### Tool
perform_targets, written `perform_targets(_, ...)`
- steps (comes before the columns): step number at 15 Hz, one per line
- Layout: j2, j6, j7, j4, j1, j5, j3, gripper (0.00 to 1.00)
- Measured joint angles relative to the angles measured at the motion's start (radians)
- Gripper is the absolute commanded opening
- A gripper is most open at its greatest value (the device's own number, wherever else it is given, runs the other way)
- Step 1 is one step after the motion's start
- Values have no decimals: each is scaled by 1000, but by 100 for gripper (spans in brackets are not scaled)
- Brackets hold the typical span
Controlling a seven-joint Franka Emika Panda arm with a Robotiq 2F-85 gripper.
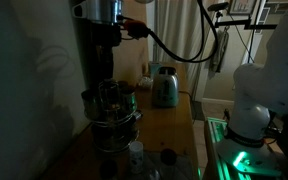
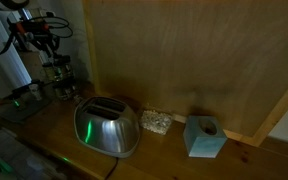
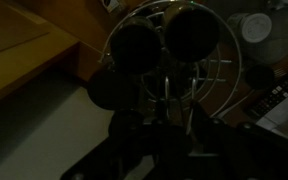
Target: Twist around the rack of spices then put the white bottle on the rack
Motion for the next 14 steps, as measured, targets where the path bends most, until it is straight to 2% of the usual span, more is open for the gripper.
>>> perform_targets(1, 0, 0, -1, 0, 1, 0, 0, 7)
perform_targets(5, 0, -1, -27, -1, 1, -1, -5, 7)
perform_targets(14, 4, 40, -367, -4, 35, -17, -15, 7)
